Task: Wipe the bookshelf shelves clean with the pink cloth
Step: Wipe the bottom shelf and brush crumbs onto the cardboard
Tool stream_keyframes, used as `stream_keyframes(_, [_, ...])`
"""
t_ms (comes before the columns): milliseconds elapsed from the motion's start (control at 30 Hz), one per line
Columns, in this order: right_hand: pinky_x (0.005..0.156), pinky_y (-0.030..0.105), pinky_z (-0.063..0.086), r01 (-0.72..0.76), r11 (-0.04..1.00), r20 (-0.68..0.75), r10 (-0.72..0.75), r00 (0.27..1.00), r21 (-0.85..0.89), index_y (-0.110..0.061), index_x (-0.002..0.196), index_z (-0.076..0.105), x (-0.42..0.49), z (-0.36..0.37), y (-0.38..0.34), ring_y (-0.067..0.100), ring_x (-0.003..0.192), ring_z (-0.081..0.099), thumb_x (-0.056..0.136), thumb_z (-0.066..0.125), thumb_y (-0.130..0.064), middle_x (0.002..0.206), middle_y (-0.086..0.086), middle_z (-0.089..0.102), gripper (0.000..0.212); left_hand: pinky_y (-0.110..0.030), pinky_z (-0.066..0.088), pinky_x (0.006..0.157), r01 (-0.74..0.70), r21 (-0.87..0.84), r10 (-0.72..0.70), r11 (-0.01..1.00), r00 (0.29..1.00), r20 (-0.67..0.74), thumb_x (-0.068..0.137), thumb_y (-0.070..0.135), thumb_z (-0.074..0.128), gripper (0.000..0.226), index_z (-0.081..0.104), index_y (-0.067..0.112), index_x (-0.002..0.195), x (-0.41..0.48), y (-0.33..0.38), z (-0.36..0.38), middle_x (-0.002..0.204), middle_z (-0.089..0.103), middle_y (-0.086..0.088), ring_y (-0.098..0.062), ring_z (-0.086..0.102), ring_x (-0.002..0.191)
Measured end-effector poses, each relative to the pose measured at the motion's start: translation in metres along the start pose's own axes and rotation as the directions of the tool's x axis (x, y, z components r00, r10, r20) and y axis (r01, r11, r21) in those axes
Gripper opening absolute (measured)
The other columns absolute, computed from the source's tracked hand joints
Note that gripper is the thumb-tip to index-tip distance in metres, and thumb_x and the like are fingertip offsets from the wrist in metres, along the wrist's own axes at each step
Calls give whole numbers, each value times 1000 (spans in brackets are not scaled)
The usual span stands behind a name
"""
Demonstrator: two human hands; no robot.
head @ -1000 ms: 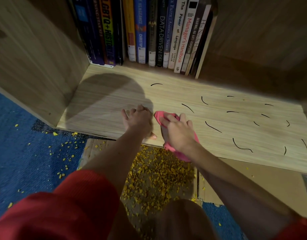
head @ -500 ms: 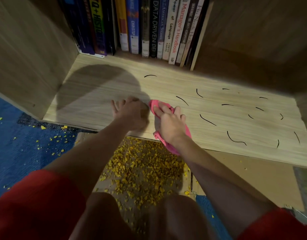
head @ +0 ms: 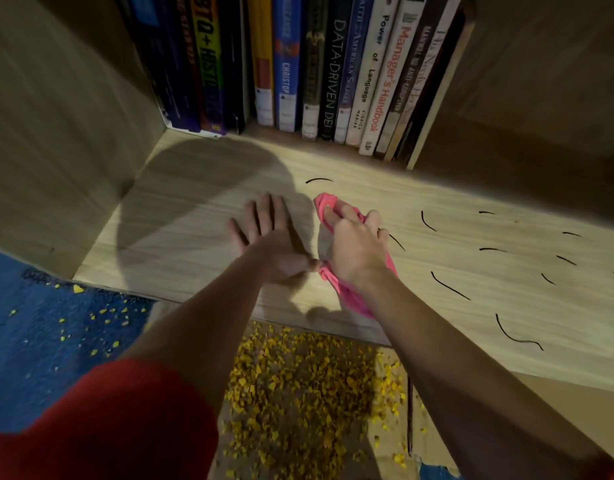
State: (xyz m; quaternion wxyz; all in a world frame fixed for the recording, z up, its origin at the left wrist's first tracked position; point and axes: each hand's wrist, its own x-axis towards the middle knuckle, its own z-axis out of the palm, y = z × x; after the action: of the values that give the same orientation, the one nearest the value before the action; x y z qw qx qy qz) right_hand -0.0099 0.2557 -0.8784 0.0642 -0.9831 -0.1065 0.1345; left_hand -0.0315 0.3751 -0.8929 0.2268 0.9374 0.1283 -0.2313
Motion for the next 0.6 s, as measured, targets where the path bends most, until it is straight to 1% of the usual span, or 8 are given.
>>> stream_keyframes(100, [97, 44, 30, -63, 998, -16, 63, 998, 17, -19, 142, 33, 23, -5, -7, 32, 121, 28, 75, 72, -11, 144, -1, 30, 78, -53, -19, 108, -1, 17, 0, 1000, 999, 45, 72, 63, 64, 127, -29, 12, 143, 1, 0, -1, 147, -39, -7, -29, -34, 136])
stream_keyframes(200, [94, 42, 29, -104, 988, -43, 110, 993, 115, -17, 135, 42, 49, -14, -10, 32, 120, 28, 83, 67, -13, 141, -1, 35, 58, -53, -20, 107, 8, 18, -10, 1000, 995, 100, 71, 64, 64, 130, -32, 12, 141, 1, 2, -5, 145, -42, -7, -29, -37, 134])
stream_keyframes(267, [95, 43, 29, -65, 993, -55, 71, 996, 103, -18, 135, 44, 57, -19, -7, 33, 121, 28, 87, 61, -13, 143, -2, 34, 51, -53, -20, 107, 10, 26, -13, 1000, 993, 114, 71, 65, 64, 130, -32, 12, 141, 2, 2, -6, 144, -44, -7, -29, -37, 134])
stream_keyframes(333, [96, 43, 30, 56, 998, -9, -55, 998, 27, -21, 139, 39, 52, -22, 1, 32, 121, 28, 84, 66, -20, 146, -4, 32, 61, -53, -20, 107, 0, 14, -2, 1000, 992, 130, 71, 66, 63, 130, -32, 13, 141, 1, 1, -6, 144, -44, -6, -29, -37, 134])
stream_keyframes(400, [96, 42, 31, 182, 980, 51, -178, 983, -75, -24, 142, 33, 43, -21, 7, 31, 119, 29, 74, 76, -32, 147, -6, 29, 81, -53, -20, 107, -1, 18, -1, 1000, 991, 137, 71, 68, 61, 129, -33, 13, 141, 2, 0, -6, 143, -45, -7, -30, -38, 133])
stream_keyframes(467, [95, 42, 31, 227, 963, 61, -220, 974, -143, -23, 144, 31, 40, -18, 11, 30, 118, 31, 69, 78, -36, 146, -5, 29, 89, -53, -21, 106, 2, 27, -6, 1000, 989, 148, 72, 68, 60, 129, -33, 13, 141, 1, 0, -7, 143, -45, -7, -30, -39, 133])
stream_keyframes(533, [94, 42, 32, 187, 976, 8, -187, 982, -109, -20, 141, 36, 46, -19, 7, 29, 116, 33, 73, 76, -28, 143, -3, 34, 78, -54, -20, 107, 10, 37, -15, 999, 988, 154, 72, 68, 60, 129, -33, 13, 141, 0, 2, -8, 143, -45, -7, -30, -39, 133])
stream_keyframes(600, [95, 43, 33, 93, 996, -50, -93, 994, 2, -18, 135, 43, 54, -21, -1, 30, 116, 33, 80, 70, -15, 140, -1, 38, 61, -53, -20, 107, 20, 39, -26, 999, 988, 153, 72, 67, 61, 129, -33, 13, 141, -1, 3, -10, 144, -44, -7, -30, -38, 133])
